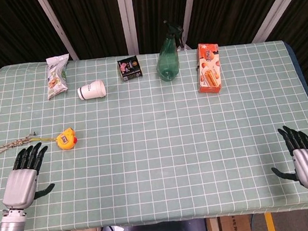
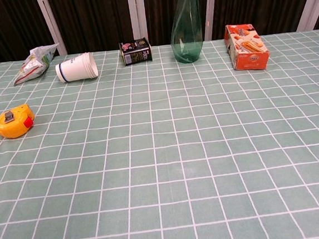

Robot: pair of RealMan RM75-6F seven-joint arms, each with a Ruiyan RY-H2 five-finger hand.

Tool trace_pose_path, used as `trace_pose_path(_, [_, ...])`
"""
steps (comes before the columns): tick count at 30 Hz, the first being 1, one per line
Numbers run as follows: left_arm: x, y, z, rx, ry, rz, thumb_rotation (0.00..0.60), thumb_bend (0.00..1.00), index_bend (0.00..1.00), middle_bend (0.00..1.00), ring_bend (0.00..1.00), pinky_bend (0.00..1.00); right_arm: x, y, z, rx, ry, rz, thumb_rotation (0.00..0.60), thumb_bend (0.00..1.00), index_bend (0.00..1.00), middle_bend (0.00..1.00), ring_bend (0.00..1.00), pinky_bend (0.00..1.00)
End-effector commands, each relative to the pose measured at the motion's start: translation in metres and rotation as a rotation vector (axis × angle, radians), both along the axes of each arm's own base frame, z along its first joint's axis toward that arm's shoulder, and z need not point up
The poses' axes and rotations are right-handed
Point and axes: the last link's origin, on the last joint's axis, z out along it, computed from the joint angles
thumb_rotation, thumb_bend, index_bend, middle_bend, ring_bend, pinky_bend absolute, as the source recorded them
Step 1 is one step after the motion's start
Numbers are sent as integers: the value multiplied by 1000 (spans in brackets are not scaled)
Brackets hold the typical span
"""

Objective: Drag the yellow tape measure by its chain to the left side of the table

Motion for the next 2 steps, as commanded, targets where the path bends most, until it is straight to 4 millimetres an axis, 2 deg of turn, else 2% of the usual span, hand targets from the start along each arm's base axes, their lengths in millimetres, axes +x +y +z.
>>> trace_pose_path(1, [-2,-2,-3,-12,-2,6,600,0,0,0,0,0,0,1,-1,-7,18,9,600,184,0,0,0,0])
trace_pose_path(2, [-2,-1,-3,-10,-6,5,600,0,0,0,0,0,0,0,-1,-13,20,10,600,184,0,0,0,0])
